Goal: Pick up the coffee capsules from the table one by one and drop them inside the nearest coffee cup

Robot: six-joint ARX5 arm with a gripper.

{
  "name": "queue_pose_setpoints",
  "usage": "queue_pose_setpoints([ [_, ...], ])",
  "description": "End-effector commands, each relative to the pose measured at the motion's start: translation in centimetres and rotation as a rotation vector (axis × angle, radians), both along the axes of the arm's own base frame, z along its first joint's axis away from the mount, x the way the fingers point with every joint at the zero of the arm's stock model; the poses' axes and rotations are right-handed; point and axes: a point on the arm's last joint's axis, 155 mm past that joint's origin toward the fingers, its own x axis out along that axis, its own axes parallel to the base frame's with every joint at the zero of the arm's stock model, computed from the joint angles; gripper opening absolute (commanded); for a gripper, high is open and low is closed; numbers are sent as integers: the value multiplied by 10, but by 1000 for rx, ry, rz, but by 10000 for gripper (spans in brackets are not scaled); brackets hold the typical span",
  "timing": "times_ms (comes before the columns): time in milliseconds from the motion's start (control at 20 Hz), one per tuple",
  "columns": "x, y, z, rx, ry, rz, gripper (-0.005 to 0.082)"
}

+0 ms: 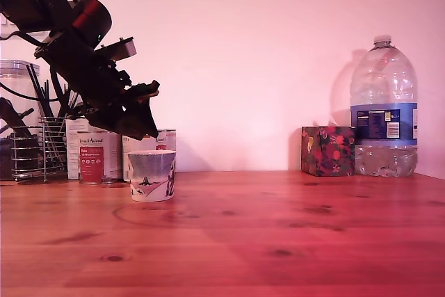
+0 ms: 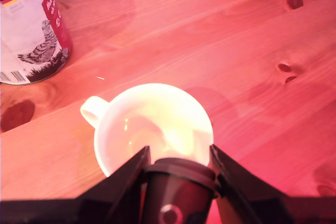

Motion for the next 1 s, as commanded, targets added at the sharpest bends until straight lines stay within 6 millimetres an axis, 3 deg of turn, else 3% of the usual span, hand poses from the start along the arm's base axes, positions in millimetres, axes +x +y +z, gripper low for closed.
queue_pose_setpoints([
  [0,-2,2,7,-8,-12,9,252],
  [950,-1,-1,5,-9,-13,7,251],
])
